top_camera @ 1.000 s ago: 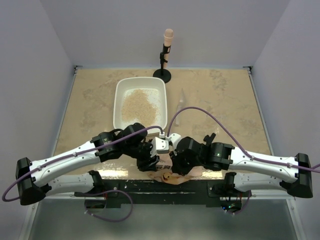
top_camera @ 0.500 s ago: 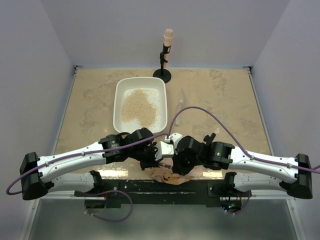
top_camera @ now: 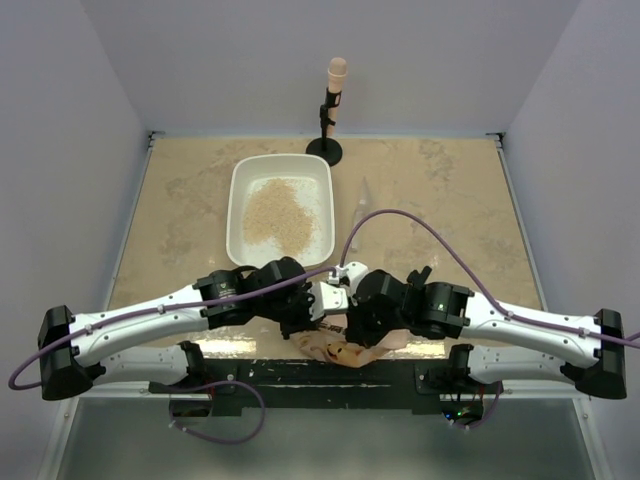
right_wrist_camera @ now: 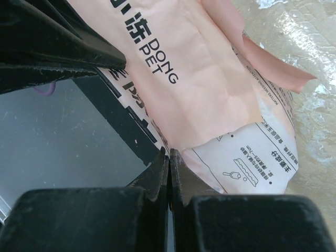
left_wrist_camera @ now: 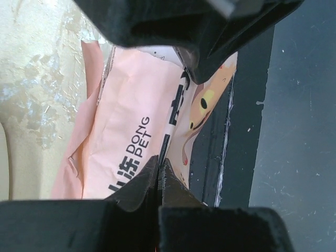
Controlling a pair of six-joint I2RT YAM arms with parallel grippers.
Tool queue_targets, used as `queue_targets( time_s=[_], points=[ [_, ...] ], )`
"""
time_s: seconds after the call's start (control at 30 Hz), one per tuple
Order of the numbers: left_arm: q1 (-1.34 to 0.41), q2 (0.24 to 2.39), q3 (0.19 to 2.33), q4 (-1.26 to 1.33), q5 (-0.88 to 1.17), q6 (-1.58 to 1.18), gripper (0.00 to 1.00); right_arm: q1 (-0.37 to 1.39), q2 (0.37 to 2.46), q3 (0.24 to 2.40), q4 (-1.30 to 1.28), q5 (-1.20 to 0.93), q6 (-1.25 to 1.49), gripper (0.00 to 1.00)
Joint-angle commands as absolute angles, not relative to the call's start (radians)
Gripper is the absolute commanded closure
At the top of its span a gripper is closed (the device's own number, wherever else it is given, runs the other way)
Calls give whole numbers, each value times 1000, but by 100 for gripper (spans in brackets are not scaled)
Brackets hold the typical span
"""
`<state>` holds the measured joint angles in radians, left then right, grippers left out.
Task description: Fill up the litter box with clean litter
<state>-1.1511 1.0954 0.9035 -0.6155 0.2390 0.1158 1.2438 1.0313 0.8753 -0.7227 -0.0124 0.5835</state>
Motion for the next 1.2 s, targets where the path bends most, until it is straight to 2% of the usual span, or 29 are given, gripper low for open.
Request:
queue_targets(
  time_s=[0.0, 0.23, 0.27, 0.37, 0.5, 0.73, 1.13, 1.17],
  points=[
    [-1121, 1049, 942, -680, 129, 123, 100, 1256, 954, 891, -937, -3, 617, 100],
    [-1088, 1058, 945, -687, 153, 135, 100, 1255, 864, 808, -999, 15, 689, 98],
    [-1085, 1057, 945, -687, 156, 137, 100, 1255, 844, 805, -1002, 17, 693, 84],
    [-1077, 1060, 942, -686, 158, 141, 100, 1253, 828, 804, -999, 12, 696, 61],
    [-1072, 1072, 933, -673, 166, 146, 100, 1255, 839, 836, -966, 2, 661, 50],
    [-1071, 1043, 928, -666, 158, 141, 100, 1255, 847, 931, -994, 49, 601, 46],
    [-1065, 965, 925, -658, 143, 121, 100, 1253, 925, 867, -876, 20, 557, 49],
    [-1065, 956, 925, -658, 143, 118, 100, 1255, 940, 864, -865, 15, 554, 52]
  ],
)
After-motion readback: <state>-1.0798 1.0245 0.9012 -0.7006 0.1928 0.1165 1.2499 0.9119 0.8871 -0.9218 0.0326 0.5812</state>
